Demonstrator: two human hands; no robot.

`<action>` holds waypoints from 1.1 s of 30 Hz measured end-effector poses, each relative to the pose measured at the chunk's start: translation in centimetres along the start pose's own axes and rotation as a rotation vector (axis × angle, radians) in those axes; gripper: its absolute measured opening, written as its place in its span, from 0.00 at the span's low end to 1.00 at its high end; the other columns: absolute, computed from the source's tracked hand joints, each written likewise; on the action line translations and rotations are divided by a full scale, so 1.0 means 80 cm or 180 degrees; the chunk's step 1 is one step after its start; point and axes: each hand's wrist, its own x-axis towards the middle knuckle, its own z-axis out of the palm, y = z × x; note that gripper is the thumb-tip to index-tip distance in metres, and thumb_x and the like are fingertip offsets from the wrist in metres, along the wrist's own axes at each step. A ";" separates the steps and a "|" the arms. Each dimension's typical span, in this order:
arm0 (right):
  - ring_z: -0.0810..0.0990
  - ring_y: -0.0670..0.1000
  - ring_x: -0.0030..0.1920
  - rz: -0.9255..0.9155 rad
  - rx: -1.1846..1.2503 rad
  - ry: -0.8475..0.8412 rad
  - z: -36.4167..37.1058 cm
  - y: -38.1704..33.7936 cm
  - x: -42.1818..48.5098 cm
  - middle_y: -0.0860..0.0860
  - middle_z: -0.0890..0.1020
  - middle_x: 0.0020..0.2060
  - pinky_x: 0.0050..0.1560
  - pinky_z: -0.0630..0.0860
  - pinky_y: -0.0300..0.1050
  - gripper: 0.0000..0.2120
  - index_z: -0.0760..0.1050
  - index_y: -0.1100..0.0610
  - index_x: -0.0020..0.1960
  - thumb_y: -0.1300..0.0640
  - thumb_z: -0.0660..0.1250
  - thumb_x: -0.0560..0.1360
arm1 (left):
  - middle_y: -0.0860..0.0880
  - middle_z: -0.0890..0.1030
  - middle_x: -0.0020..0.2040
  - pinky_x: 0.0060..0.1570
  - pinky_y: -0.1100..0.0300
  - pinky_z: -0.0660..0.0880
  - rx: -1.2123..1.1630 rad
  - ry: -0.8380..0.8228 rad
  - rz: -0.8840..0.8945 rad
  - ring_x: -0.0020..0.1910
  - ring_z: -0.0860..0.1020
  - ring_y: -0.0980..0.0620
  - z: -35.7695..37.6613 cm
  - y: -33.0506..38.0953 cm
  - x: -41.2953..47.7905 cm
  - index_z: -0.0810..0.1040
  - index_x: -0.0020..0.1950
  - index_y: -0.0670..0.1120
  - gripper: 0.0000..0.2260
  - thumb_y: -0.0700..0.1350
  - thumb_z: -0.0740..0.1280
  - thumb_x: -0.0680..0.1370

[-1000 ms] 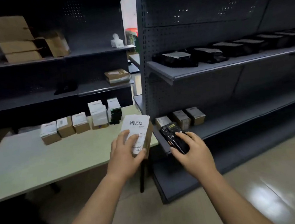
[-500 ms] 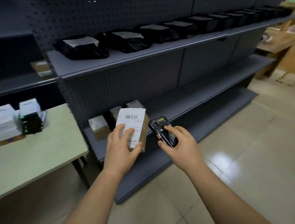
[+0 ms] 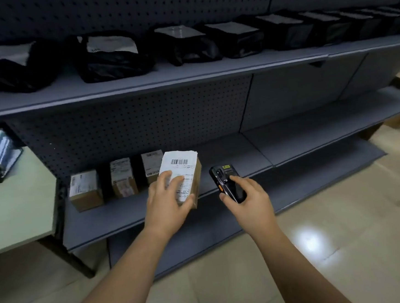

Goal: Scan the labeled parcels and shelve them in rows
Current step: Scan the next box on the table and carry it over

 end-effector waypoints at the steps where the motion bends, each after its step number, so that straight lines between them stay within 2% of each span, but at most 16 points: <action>1: 0.76 0.46 0.56 -0.0058 0.0009 -0.0103 -0.003 0.015 0.022 0.43 0.77 0.55 0.54 0.72 0.41 0.24 0.77 0.46 0.65 0.44 0.73 0.70 | 0.52 0.61 0.74 0.70 0.49 0.63 0.0053 0.0027 -0.0099 0.70 0.61 0.45 0.016 0.007 0.012 0.72 0.70 0.52 0.25 0.55 0.70 0.75; 6: 0.77 0.46 0.52 -0.0297 -0.0140 -0.0601 -0.013 0.082 0.118 0.42 0.77 0.52 0.49 0.75 0.42 0.23 0.77 0.46 0.64 0.42 0.72 0.70 | 0.51 0.62 0.73 0.69 0.51 0.62 0.0176 0.0181 -0.0600 0.68 0.62 0.44 0.082 0.036 0.069 0.71 0.70 0.52 0.24 0.55 0.69 0.76; 10: 0.77 0.49 0.55 -0.0365 -0.0259 -0.0917 0.006 0.122 0.186 0.44 0.77 0.55 0.52 0.78 0.49 0.24 0.76 0.45 0.65 0.41 0.71 0.71 | 0.50 0.63 0.72 0.69 0.49 0.64 0.0157 0.0307 -0.0978 0.68 0.62 0.44 0.125 0.034 0.108 0.72 0.69 0.52 0.23 0.55 0.69 0.76; 13: 0.78 0.51 0.55 -0.0412 -0.0285 -0.1075 0.031 0.142 0.227 0.46 0.77 0.56 0.52 0.77 0.49 0.24 0.75 0.46 0.66 0.43 0.71 0.72 | 0.49 0.64 0.72 0.69 0.47 0.64 0.0054 0.0341 -0.1218 0.68 0.63 0.43 0.158 0.023 0.127 0.73 0.68 0.52 0.22 0.54 0.70 0.75; 17: 0.78 0.53 0.54 -0.0519 -0.0377 -0.1197 0.068 0.166 0.266 0.48 0.78 0.55 0.49 0.78 0.50 0.24 0.76 0.46 0.65 0.43 0.72 0.71 | 0.47 0.64 0.73 0.68 0.46 0.65 0.0177 0.0208 -0.1358 0.68 0.63 0.41 0.198 0.002 0.160 0.73 0.68 0.51 0.23 0.53 0.70 0.75; 22: 0.79 0.52 0.54 -0.0500 -0.0158 -0.1310 0.105 0.187 0.312 0.48 0.79 0.56 0.50 0.79 0.53 0.23 0.76 0.46 0.65 0.45 0.73 0.71 | 0.43 0.66 0.72 0.61 0.44 0.69 0.0493 0.0224 -0.1353 0.63 0.67 0.36 0.251 -0.025 0.208 0.74 0.68 0.48 0.23 0.53 0.71 0.74; 25: 0.78 0.51 0.55 -0.0526 -0.0046 -0.1355 0.119 0.200 0.337 0.47 0.78 0.56 0.52 0.79 0.53 0.24 0.76 0.44 0.65 0.44 0.73 0.71 | 0.43 0.66 0.72 0.60 0.44 0.70 0.0641 0.0130 -0.1512 0.62 0.67 0.36 0.276 -0.038 0.233 0.73 0.68 0.49 0.24 0.55 0.68 0.74; 28: 0.78 0.49 0.55 -0.0529 0.0059 -0.1355 0.130 0.219 0.358 0.46 0.78 0.55 0.53 0.78 0.51 0.24 0.76 0.44 0.65 0.44 0.73 0.70 | 0.42 0.69 0.70 0.55 0.43 0.73 0.0850 0.0276 -0.1423 0.59 0.69 0.35 0.302 -0.053 0.253 0.76 0.66 0.49 0.26 0.60 0.63 0.72; 33: 0.77 0.46 0.55 -0.0592 0.0176 -0.1433 0.142 0.250 0.380 0.44 0.78 0.56 0.53 0.77 0.45 0.23 0.77 0.44 0.65 0.46 0.74 0.71 | 0.47 0.63 0.75 0.60 0.45 0.68 0.1090 0.0341 -0.1560 0.66 0.64 0.37 0.325 -0.068 0.291 0.70 0.72 0.51 0.29 0.61 0.69 0.74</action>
